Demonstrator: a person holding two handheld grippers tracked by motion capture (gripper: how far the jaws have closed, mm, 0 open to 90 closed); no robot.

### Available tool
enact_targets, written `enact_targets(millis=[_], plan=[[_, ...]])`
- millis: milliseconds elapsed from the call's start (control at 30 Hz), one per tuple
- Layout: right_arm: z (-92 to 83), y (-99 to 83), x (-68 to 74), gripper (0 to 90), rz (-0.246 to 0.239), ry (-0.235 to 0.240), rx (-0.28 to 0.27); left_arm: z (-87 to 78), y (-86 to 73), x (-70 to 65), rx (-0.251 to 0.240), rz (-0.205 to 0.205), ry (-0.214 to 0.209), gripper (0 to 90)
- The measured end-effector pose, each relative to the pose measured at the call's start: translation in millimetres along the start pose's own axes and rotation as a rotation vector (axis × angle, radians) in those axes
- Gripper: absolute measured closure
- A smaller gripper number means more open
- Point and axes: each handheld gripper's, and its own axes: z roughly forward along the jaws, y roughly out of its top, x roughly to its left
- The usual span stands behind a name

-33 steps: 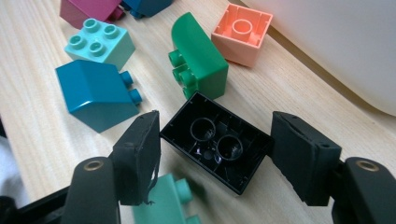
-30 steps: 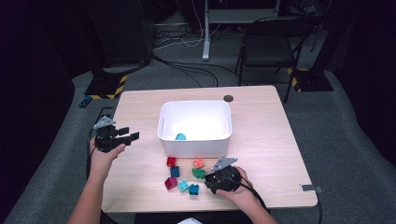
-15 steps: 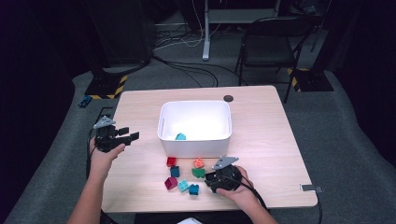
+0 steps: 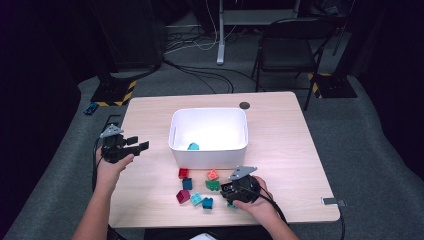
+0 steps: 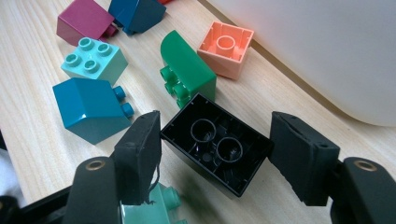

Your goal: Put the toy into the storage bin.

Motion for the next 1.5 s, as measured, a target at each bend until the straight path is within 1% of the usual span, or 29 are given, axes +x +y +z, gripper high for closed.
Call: enact_targets(millis=[200,233,367,433,467,533,667,733,767,833,867,900,933,967,1000,1033,1067,1100,1133,1167,1267,1367,1400,1500], plan=[[-4.1,2.1,-2.7,34.8,0.009,0.001,-0.004,0.2,-0.2,0.1,-0.001,-0.001,0.002,39.3],[-3.9,2.1,-3.5,34.8,0.004,-0.003,-0.004,0.3,-0.1,0.1,0.001,0.002,0.003,39.3],[-1.6,1.2,-6.6,34.8,0.015,-0.029,-0.001,0.4,-0.1,-0.3,0.004,0.0,0.002,39.3],[0.2,0.7,-9.3,34.7,0.033,-0.053,-0.004,0.6,-0.3,-0.2,0.006,-0.001,0.003,39.3],[1.4,-0.2,-11.1,34.7,0.054,-0.063,0.002,0.7,-0.4,-0.1,0.006,-0.001,0.004,39.3],[3.4,-1.4,-13.9,34.7,0.063,-0.088,0.004,1.3,-0.8,0.5,0.006,-0.002,0.005,39.3],[4.7,-5.2,-20.1,34.3,0.098,-0.109,0.014,1.0,-1.1,1.6,0.005,-0.005,0.005,39.3],[4.4,-6.6,-21.9,34.1,0.116,-0.107,0.009,0.9,-1.0,1.8,0.008,-0.002,0.004,39.3],[3.5,-7.0,-22.8,34.1,0.118,-0.099,0.015,0.7,-0.9,1.8,0.011,-0.001,0.004,39.3],[2.7,-7.1,-22.8,34.0,0.114,-0.098,0.01,0.7,-1.0,1.6,0.007,-0.001,0.005,39.3],[1.6,-7.3,-21.6,34.0,0.119,-0.096,0.016,0.6,-1.0,1.6,0.007,-0.004,0.005,39.3],[0.2,-8.0,-20.9,34.0,0.112,-0.088,0.023,0.8,-1.1,1.6,0.003,-0.007,0.005,39.3],[-0.8,-8.3,-19.3,34.0,0.117,-0.091,0.025,0.7,-1.1,1.8,0.003,-0.008,0.005,39.3],[-2.5,-9.0,-19.1,34.0,0.103,-0.091,0.031,0.6,-1.2,1.8,0.003,-0.008,0.006,39.3],[-4.0,-9.1,-18.3,33.9,0.107,-0.091,0.031,0.7,-1.2,1.8,0.003,-0.008,0.007,39.3],[-5.0,-9.0,-18.0,33.8,0.115,-0.084,0.025,0.7,-1.2,1.6,0.004,-0.007,0.007,39.3],[-5.6,-9.1,-19.2,33.0,0.108,-0.075,0.024,0.6,-1.1,1.5,0.007,-0.004,0.006,39.3],[-5.2,-9.3,-19.6,31.9,0.112,-0.071,0.024,0.8,-1.1,1.3,0.008,-0.002,0.006,39.3],[-4.4,-9.7,-21.0,31.4,0.102,-0.067,0.027,1.5,-1.5,1.0,0.002,-0.003,0.008,39.3],[-3.6,-9.9,-20.1,31.4,0.12,-0.072,0.025,1.8,-1.6,0.8,-0.001,-0.004,0.008,39.3],[-3.4,-10.9,-20.8,31.4,0.099,-0.066,0.027,1.7,-1.7,1.3,-0.001,-0.006,0.01,39.3],[-4.7,-10.8,-20.8,34.0,0.103,-0.059,0.03,2.0,-2.0,1.9,-0.002,-0.01,0.01,39.3],[-5.6,-10.9,-20.5,34.4,0.101,-0.058,0.025,1.3,-1.7,2.6,0.007,-0.006,0.007,39.3],[-10.3,-11.7,-16.6,38.0,0.101,-0.052,0.026,1.2,-1.8,2.5,0.007,-0.008,0.007,39.3]])
